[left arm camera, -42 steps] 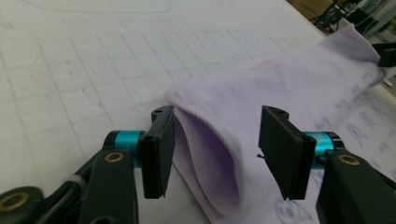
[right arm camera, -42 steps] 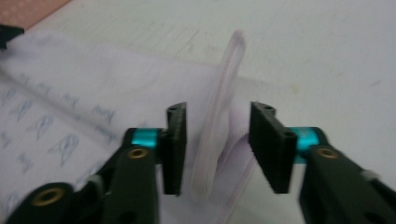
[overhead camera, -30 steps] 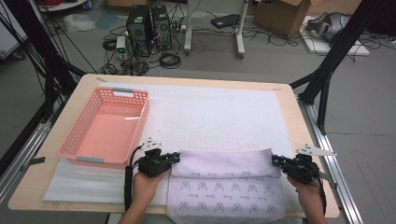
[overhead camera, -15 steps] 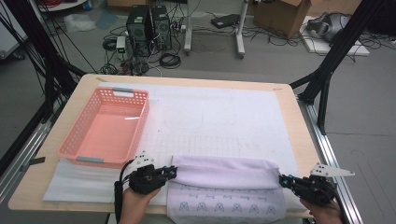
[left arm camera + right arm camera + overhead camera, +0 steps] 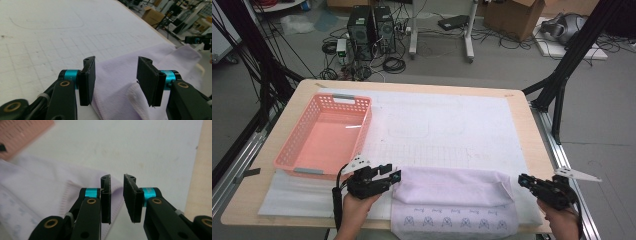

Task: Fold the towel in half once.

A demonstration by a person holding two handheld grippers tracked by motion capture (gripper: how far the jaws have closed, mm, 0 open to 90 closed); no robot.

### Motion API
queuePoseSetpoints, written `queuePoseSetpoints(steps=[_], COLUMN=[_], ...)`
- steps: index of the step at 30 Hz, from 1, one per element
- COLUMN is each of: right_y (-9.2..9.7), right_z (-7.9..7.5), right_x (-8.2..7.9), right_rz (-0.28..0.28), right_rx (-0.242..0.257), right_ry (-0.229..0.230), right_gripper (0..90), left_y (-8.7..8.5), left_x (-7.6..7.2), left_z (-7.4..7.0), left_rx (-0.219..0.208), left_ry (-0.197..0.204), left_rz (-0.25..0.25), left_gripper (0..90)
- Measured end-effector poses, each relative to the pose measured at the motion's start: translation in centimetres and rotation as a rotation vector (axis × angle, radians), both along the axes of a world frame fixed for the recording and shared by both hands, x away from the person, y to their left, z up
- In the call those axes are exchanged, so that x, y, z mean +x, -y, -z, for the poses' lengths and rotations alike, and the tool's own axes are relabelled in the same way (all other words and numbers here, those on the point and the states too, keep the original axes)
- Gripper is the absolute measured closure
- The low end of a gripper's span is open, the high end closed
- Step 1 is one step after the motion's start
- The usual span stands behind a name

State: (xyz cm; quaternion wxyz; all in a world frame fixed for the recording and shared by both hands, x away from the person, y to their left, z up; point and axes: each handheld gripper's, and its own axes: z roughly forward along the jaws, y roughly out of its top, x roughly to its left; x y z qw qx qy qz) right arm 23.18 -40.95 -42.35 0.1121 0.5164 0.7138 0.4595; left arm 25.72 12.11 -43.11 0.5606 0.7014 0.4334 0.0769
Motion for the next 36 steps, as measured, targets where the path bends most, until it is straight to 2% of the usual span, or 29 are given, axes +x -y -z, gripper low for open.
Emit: queuePoseSetpoints(steps=[2,4,5,6,7,8,10,11,12,13,14,15,16,17,19,20,22,24,25,27,30,33,36], right_y=[-1.3,-2.5,-3.1,-3.5,-3.9,-4.1,-3.8,-3.3,-2.6,-2.4,-2.3,-2.3,-2.1,-1.8,-1.3,-1.2,-1.3,-1.8,-2.1,-2.7,-3.2,-3.4,-3.5], right_z=[1.0,1.6,1.8,2.0,2.0,1.8,1.2,1.0,1.0,1.1,1.3,1.3,1.3,1.1,0.7,0.7,1.0,1.6,1.9,2.2,2.3,2.3,2.3], right_x=[0.7,1.1,1.3,1.5,1.5,1.5,1.4,1.4,1.6,1.6,1.5,1.4,1.3,1.2,1.0,0.9,1.0,1.3,1.4,1.6,1.7,1.7,1.7], right_rz=[-0.047,-0.071,-0.074,-0.08,-0.084,-0.082,-0.02,0.014,0.04,0.048,0.056,0.082,0.096,0.098,0.105,0.092,0.06,0.017,0.007,-0.017,-0.024,-0.034,-0.013], right_rx=[-0.034,-0.06,-0.07,-0.108,-0.173,-0.22,-0.316,-0.335,-0.305,-0.298,-0.299,-0.323,-0.316,-0.272,-0.225,-0.196,-0.167,-0.175,-0.19,-0.21,-0.25,-0.282,-0.326], right_ry=[-0.062,-0.084,-0.088,-0.089,-0.071,-0.046,0.011,0.026,0.028,0.024,0.024,0.031,0.032,0.034,0.056,0.062,0.043,0.012,0.007,-0.011,-0.001,0.012,0.019], right_gripper=[71.3,65.1,67.8,76.1,86.8,87.2,87.8,87.8,87.5,86.2,79.1,71.3,68.8,65.7,61.6,58.8,54.8,51.8,50.3,48.0,45.8,44.3,34.7], left_y=[0.3,0.6,0.7,0.8,0.9,1.0,1.1,1.1,1.1,1.1,1.1,1.1,1.1,1.0,1.0,0.9,1.0,1.4,1.5,1.9,2.4,2.9,3.3], left_x=[0.6,0.9,0.9,0.9,0.9,0.8,0.7,0.7,0.7,0.8,0.8,0.8,0.9,1.0,1.2,1.4,1.8,2.1,2.1,2.1,2.0,1.6,1.3], left_z=[0.3,0.6,0.7,0.7,0.8,0.8,0.8,0.9,0.9,1.1,1.1,1.2,1.2,1.3,1.5,1.6,2.0,2.3,2.3,2.3,2.3,2.2,2.2], left_rx=[0.02,0.035,0.034,0.038,0.046,0.052,0.072,0.083,0.086,0.091,0.097,0.108,0.112,0.115,0.121,0.127,0.134,0.151,0.163,0.159,0.19,0.245,0.295], left_ry=[-0.002,-0.005,-0.005,-0.004,0.002,0.004,0.011,0.014,0.011,0.011,0.006,0.005,0.003,-0.004,-0.024,-0.04,-0.08,-0.115,-0.12,-0.122,-0.108,-0.078,-0.056], left_rz=[-0.005,-0.001,-0.002,0.002,0.006,0.005,0.004,-0.002,-0.008,-0.01,-0.014,-0.017,-0.021,-0.027,-0.038,-0.037,-0.035,-0.023,-0.02,0.009,0.016,0.003,-0.02], left_gripper=[48.6,48.2,48.1,48.1,48.0,48.0,48.1,47.9,47.4,46.9,46.2,45.4,44.8,43.9,42.5,42.1,40.5,40.4,40.3,41.3,41.6,51.3,63.8])
